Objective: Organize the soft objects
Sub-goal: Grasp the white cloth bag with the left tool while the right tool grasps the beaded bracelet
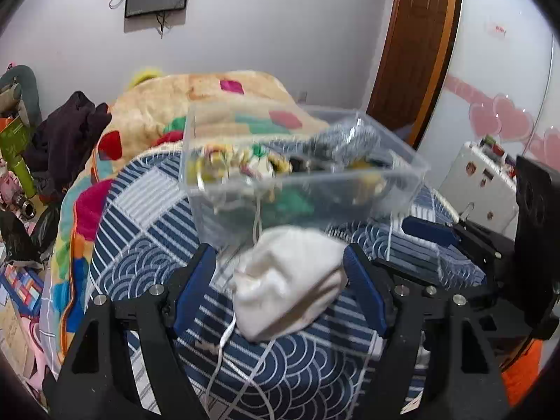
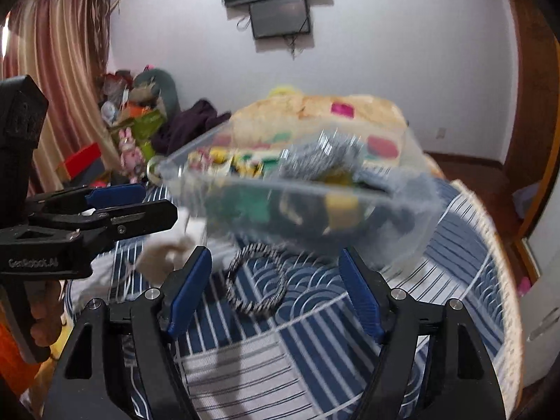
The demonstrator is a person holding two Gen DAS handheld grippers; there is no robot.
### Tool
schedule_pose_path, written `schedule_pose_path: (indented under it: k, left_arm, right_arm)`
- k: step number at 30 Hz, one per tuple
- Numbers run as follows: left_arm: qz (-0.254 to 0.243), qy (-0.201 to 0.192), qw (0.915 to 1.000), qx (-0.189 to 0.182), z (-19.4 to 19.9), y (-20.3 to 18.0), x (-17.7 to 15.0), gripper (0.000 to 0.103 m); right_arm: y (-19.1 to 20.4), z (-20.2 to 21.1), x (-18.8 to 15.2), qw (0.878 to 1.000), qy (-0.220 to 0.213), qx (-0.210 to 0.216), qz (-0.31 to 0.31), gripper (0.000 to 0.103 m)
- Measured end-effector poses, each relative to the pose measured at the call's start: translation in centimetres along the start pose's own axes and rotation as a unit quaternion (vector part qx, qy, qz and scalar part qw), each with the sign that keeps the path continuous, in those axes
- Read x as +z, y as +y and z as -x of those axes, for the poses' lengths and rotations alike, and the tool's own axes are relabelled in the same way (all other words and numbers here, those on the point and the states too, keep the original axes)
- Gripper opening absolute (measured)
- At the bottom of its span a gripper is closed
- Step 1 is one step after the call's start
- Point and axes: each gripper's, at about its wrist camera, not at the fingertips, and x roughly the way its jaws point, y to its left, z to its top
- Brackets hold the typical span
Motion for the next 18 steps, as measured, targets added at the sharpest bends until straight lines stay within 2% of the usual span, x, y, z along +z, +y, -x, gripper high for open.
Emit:
schedule_pose_path:
  k: [4,5,8,11,13,14,18]
  left_arm:
    - [0.002,0.015,0.9999,-0.003,-0.8,0.2,-1.3,0.075]
    - [0.005,0.019,0.9998,-0.002,-1.0,0.3,-1.7,0.075]
    - [0.017,0.030,0.9994,-0.002,-1.7,0.7,-2.5,0.075]
    - [0.031,0.036,0.9989,-0.002,-2.3,1.1,-3.2,0.075]
    - [0.031,0.028,0.9991,0.000,-2.3,1.1,-3.2,0.069]
    - [0.027,0.026,0.9993,-0.005,-2.3,0.9,-3.0,0.059]
    - [0.023,0.020,0.9995,-0.009,-2.3,0.5,-2.6,0.038]
  right_arm:
    - [0.2,-1.8,-0.6,1.000,0.030,0.005,0.002,0.072]
    - [0.2,-2.0,-0.7,0.999,0.035,0.005,0.003,0.069]
    - [0.5,-2.9,-0.9,0.998,0.058,0.017,0.012,0.047]
    - [1.0,-3.1,-1.1,0.998,0.058,0.006,0.025,0.038]
    - [0.9,-3.0,-1.2,0.998,0.057,0.010,0.024,0.029]
    - [0.8,-3.0,-1.2,0.998,0.056,0.008,0.024,0.025]
    - [0.3,-2.4,-1.5,0.999,0.051,0.005,0.017,0.013]
